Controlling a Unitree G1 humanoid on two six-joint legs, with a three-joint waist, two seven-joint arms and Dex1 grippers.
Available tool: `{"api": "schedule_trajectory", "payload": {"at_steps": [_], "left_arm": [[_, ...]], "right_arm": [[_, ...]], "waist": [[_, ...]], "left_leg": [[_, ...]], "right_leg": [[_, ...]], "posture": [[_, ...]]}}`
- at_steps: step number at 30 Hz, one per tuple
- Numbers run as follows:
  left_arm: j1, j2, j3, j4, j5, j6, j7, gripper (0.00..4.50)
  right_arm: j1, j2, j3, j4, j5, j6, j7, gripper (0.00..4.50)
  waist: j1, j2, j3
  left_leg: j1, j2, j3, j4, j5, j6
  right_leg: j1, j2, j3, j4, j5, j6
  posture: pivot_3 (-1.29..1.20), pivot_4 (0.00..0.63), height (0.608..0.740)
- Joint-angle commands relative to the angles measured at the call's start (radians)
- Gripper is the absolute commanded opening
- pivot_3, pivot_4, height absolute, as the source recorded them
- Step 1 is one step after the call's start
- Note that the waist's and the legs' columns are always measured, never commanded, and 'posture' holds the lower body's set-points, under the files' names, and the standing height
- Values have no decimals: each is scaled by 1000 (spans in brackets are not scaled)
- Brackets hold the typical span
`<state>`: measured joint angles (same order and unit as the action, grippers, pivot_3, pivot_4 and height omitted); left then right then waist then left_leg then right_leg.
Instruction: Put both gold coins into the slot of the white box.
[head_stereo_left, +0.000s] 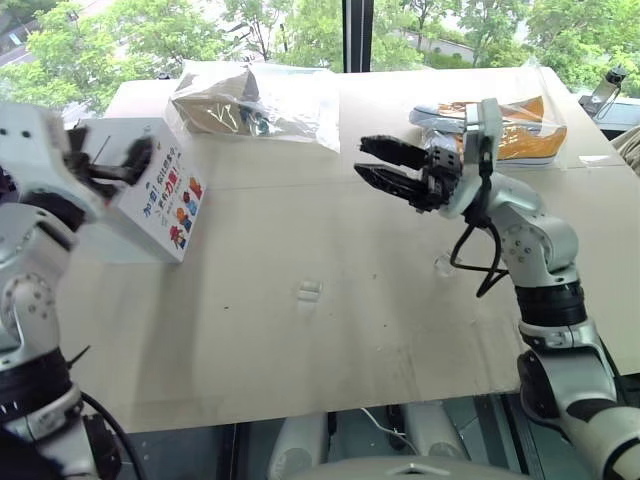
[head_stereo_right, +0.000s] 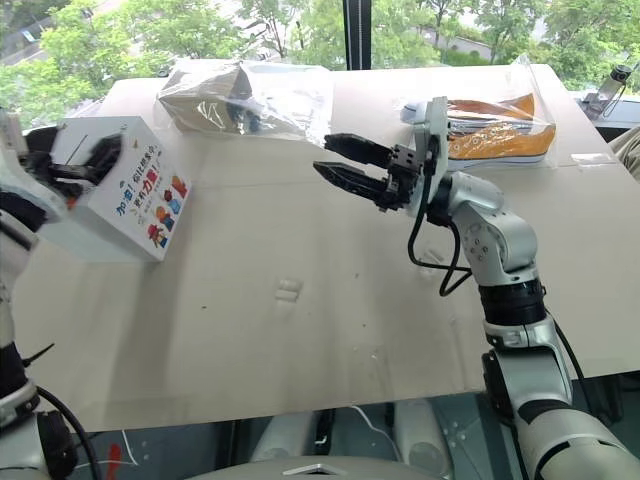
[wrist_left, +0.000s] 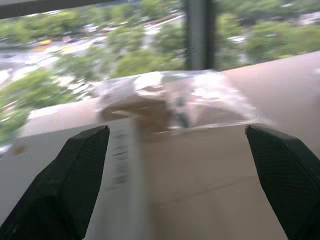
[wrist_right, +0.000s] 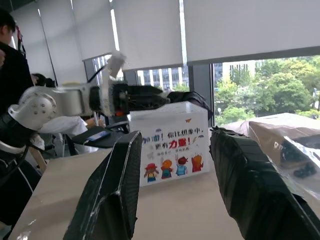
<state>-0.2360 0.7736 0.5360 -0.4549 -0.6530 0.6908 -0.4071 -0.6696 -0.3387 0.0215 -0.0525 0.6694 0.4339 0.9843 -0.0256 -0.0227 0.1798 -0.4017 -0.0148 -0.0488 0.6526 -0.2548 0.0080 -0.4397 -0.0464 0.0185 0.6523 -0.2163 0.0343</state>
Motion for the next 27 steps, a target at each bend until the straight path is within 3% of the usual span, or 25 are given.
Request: {"api": "schedule_trajectory", "payload": {"at_steps": [1, 6, 9, 13, 16, 27], "left_arm": [[225, -72, -64, -210, -14, -18, -41, 4433], [542, -164, -230, -302, 150, -131, -36, 4433], [653, -222, -298, -280, 240, -249, -41, 4433], [753, -315, -313, -254, 232, -362, -77, 4433], [813, -341, -326, -232, 243, -421, -118, 4433], [837, -341, -331, -199, 242, -477, -178, 4433]], "right_arm": [[139, -76, -42, -61, -20, -5, 15, 2360], [372, -175, -42, -75, -98, -92, 61, 2360], [511, -206, -38, -59, -174, -204, 82, 2360], [627, -203, -56, 8, -246, -378, 98, 2360], [645, -199, -64, 44, -244, -413, 106, 2360], [678, -184, -40, 74, -256, -466, 128, 2360]], "waist": [[-1, 1, -1], [-1, 2, -2], [11, 3, -3], [14, 3, -2], [9, 3, -2], [14, 3, -2]], "left_leg": [[0, 0, 1, 0, 0, 0], [1, 1, 2, -3, -3, 5], [7, 1, 2, -2, -3, 5], [13, 2, 3, 2, -3, 6], [26, 5, 11, 2, -3, 6], [25, 8, 13, 3, -4, 8]], "right_leg": [[0, 0, 1, 0, 0, 0], [-1, 2, 3, -1, 0, 0], [4, 2, 2, 1, 0, -1], [13, 4, 1, -1, -3, -4], [26, 7, 3, -3, -6, -1], [26, 12, 1, -6, -5, -1]], "posture": [[0, 150, 740], [0, 150, 740], [0, 150, 740], [0, 150, 740], [0, 150, 740], [0, 150, 740]]}}
